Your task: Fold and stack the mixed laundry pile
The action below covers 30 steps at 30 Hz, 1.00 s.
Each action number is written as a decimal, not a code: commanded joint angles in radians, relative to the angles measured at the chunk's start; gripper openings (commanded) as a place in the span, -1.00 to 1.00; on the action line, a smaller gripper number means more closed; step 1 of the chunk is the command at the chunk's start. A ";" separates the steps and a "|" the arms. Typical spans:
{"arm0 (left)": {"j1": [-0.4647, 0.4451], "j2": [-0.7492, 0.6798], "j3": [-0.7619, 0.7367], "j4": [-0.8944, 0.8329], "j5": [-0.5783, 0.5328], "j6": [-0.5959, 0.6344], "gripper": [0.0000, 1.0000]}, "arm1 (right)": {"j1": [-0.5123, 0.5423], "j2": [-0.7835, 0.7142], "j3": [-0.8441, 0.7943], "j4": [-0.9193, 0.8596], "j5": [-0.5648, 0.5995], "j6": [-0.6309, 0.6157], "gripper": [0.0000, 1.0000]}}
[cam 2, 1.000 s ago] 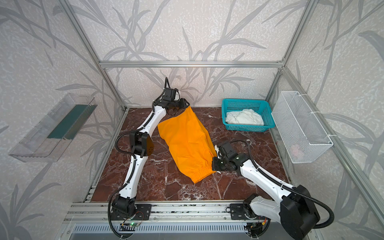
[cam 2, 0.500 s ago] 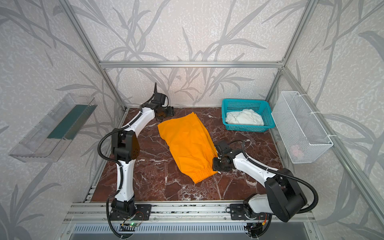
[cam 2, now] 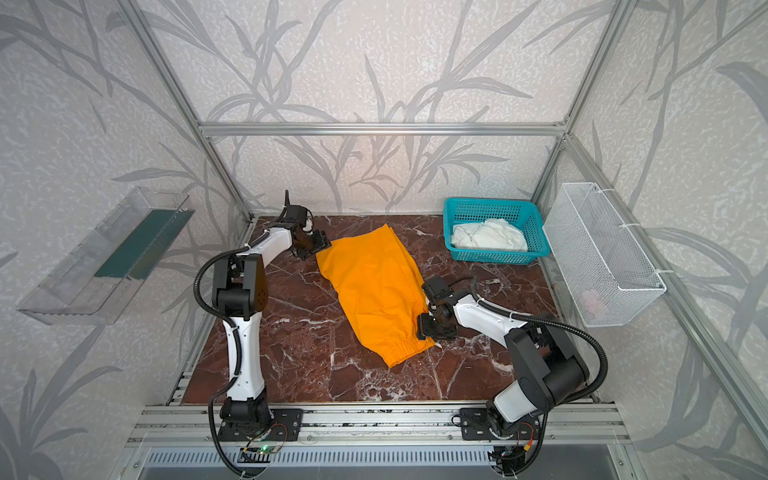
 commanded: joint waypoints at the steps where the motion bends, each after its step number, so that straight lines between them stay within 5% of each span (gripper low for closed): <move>1: -0.004 0.048 0.017 0.003 0.094 -0.018 0.32 | -0.004 0.041 0.033 -0.003 0.008 -0.029 0.10; 7: -0.004 0.051 -0.020 0.028 0.126 -0.049 -0.15 | -0.003 0.116 0.123 -0.063 -0.042 -0.141 -0.60; 10: 0.002 0.021 -0.079 0.057 0.119 -0.066 -0.39 | 0.006 0.137 0.178 -0.115 -0.050 -0.218 -0.74; 14: 0.027 -0.055 -0.221 0.132 0.124 -0.115 -0.97 | 0.029 0.180 0.253 -0.188 -0.037 -0.301 -0.82; 21: 0.115 -0.319 -0.565 0.110 0.010 -0.164 -1.00 | 0.050 0.279 0.394 -0.309 0.014 -0.420 -0.84; 30: 0.096 -0.750 -1.016 0.014 -0.137 -0.200 -1.00 | 0.039 0.430 0.659 -0.427 0.272 -0.538 -0.72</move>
